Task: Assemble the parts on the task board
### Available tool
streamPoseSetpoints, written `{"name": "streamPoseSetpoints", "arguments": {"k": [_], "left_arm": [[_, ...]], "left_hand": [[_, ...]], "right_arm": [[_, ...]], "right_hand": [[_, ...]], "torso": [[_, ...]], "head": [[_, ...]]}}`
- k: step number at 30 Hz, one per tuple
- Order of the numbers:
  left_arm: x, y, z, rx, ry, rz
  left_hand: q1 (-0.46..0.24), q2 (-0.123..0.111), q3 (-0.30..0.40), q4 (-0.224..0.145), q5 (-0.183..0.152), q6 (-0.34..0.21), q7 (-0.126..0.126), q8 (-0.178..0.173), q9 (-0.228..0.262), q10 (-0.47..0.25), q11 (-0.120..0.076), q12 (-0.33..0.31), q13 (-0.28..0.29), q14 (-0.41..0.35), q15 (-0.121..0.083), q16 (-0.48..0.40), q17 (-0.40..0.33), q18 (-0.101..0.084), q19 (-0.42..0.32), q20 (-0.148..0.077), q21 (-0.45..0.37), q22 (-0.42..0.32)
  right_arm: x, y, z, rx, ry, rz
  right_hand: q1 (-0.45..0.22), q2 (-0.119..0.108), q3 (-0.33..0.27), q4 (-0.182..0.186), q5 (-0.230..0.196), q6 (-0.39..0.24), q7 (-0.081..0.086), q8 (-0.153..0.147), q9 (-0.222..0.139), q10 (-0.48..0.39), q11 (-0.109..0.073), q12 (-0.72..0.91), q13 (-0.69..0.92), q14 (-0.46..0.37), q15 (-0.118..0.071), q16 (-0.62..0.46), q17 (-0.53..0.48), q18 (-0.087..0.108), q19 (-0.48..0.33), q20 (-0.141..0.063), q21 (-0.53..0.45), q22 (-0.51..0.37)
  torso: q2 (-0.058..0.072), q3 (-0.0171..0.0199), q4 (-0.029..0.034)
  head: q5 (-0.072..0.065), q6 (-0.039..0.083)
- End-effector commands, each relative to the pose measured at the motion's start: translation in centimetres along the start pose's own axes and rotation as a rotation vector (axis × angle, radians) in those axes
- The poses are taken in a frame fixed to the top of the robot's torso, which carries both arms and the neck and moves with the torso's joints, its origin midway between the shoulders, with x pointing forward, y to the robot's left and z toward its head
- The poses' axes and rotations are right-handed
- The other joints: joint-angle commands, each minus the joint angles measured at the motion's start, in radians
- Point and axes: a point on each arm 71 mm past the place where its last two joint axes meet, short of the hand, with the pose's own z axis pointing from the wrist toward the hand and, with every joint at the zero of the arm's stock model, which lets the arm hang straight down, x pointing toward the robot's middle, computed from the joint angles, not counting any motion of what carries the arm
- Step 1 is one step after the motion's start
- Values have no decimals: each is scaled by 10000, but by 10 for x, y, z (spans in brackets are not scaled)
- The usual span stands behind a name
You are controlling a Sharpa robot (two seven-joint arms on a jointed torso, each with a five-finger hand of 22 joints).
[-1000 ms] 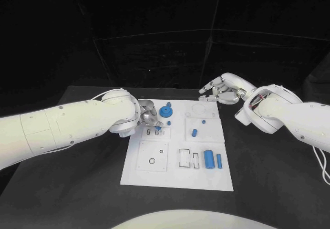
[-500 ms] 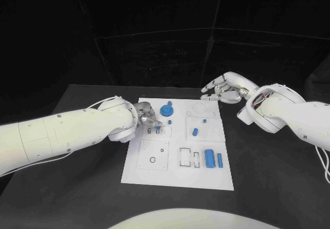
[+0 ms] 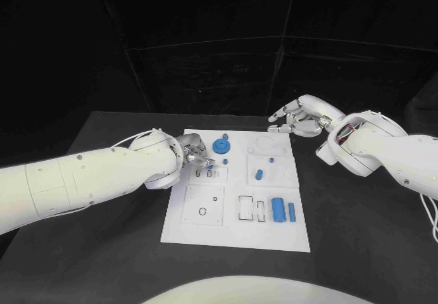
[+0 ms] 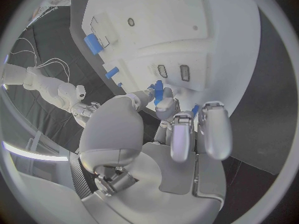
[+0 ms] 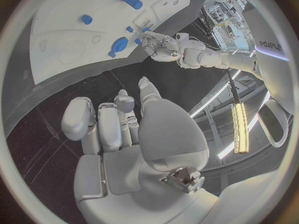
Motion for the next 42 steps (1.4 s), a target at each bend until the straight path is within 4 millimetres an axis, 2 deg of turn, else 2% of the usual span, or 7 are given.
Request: {"name": "streamPoseSetpoints", "arguments": {"k": [1,9,22,42], "left_arm": [[2,1,-1,-98,327,444],[6,3,0,-360,802,645],[10,4,2,-460,887,655],[14,6,-1,-562,1434,643]], "left_hand": [[-4,129,1516,-1435,14,7,-88,63,16,78,4,27,8,1039,-34,32,2635,-148,113,46,59,9],[-12,124,1516,-1438,11,9,-90,65,19,79,3,28,6,1039,-34,32,2635,-153,121,46,74,35],[-45,121,1508,-1433,3,17,-93,68,25,92,3,44,20,1039,-35,32,2635,-157,126,45,86,56],[-120,121,1487,-1416,-12,35,-103,77,38,102,-1,62,31,1039,-37,32,2635,-155,124,43,84,53]], "right_arm": [[0,1,1,-94,53,44],[0,2,1,-106,86,55],[0,2,1,-113,107,60],[1,2,2,-104,210,73]], "right_hand": [[-18,32,-49,-16,35,-46,24,49,-7,-60,11,-64,-10,321,-40,-45,-10,157,-55,-9,-36,-11],[-41,48,-62,4,45,-46,24,53,-7,-52,11,-53,-2,323,-39,-42,-3,156,-51,-8,-35,-6],[-41,48,-62,4,45,-46,24,53,-7,-52,11,-53,-2,323,-39,-42,-3,156,-51,-8,-35,-6],[-52,63,-73,17,55,-43,22,60,-6,-49,11,-50,-3,324,-39,-45,-3,158,-55,-8,-41,-15]], "torso": [[0,4,11],[-6,6,-14],[0,9,-6],[-3,2,-1]], "head": [[8,-20],[39,-46],[29,-39],[20,-110]]}}
